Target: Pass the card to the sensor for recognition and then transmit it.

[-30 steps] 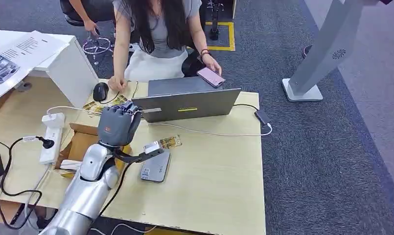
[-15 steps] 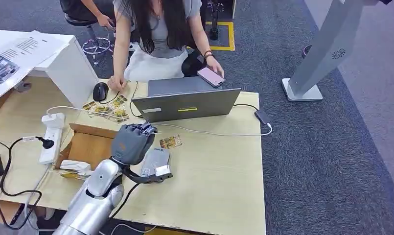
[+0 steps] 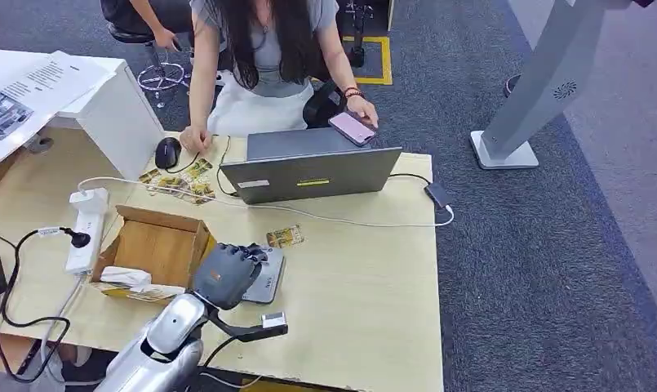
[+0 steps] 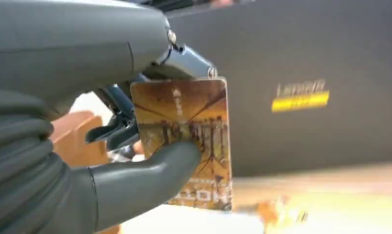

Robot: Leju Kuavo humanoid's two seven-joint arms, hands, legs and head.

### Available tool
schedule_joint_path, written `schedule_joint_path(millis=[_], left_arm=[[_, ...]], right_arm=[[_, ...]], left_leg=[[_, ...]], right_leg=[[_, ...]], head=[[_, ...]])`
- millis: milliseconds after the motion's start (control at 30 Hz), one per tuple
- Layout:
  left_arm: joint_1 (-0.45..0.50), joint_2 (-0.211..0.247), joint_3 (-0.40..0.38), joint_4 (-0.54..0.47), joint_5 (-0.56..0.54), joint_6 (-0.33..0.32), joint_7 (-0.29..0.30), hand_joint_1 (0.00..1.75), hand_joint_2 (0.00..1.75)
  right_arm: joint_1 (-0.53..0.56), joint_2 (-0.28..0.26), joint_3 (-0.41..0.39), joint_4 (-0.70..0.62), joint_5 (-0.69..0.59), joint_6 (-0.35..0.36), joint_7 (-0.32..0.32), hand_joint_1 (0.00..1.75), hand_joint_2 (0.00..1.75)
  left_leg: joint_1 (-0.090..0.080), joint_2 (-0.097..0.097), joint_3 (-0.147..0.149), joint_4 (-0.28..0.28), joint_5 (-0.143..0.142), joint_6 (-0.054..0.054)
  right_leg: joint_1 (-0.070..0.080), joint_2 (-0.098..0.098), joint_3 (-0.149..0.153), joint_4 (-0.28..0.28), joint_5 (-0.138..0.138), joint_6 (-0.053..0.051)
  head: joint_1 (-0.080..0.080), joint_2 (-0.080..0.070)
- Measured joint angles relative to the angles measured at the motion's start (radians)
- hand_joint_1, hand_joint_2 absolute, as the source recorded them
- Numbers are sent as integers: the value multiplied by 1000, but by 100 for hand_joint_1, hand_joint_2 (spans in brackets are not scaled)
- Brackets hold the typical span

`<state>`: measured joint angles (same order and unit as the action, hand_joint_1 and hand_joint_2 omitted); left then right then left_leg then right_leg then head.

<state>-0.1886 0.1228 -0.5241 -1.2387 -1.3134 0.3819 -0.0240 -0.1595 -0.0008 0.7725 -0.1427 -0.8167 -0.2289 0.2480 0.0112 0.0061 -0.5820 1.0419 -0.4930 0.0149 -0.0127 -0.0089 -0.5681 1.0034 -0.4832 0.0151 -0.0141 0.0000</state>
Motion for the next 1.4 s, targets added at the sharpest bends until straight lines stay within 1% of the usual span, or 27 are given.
schedule_joint_path(millis=[167, 300, 433, 667, 1400], left_arm=[[5, 8, -11, 0, -3, -9, 7, 175, 175], [5, 10, -16, 19, -7, -47, 25, 175, 175], [-8, 10, -22, 54, -6, -64, 31, 175, 175], [-28, 6, -30, 81, -6, -67, 31, 175, 175], [-37, 4, -31, 98, 1, -72, 31, 175, 175]], right_arm=[[2, 0, 0, 0, 0, 0, -1, 0, 0], [3, 0, 0, 0, -5, 0, 0, 0, 0], [3, -1, 0, 0, -9, 2, 1, 0, 0], [3, -1, 0, 0, -9, 2, 3, 0, 0], [3, -1, 0, 0, -8, 2, 8, 0, 0]], left_leg=[[0, 0, 0, 0, 0, 0], [0, 0, 0, 0, 0, 0], [0, 0, 0, 0, 0, 0], [0, 0, 2, 0, 0, 0], [0, 0, 4, 0, 0, 0]], right_leg=[[0, 0, 0, 0, 0, 0], [0, 0, 0, 0, 0, 0], [0, 0, 0, 0, 0, 0], [0, 0, 2, 0, 0, 0], [0, -1, 4, 0, 0, 0]], head=[[0, 0], [0, 0], [0, 0], [0, 0], [0, 0]])
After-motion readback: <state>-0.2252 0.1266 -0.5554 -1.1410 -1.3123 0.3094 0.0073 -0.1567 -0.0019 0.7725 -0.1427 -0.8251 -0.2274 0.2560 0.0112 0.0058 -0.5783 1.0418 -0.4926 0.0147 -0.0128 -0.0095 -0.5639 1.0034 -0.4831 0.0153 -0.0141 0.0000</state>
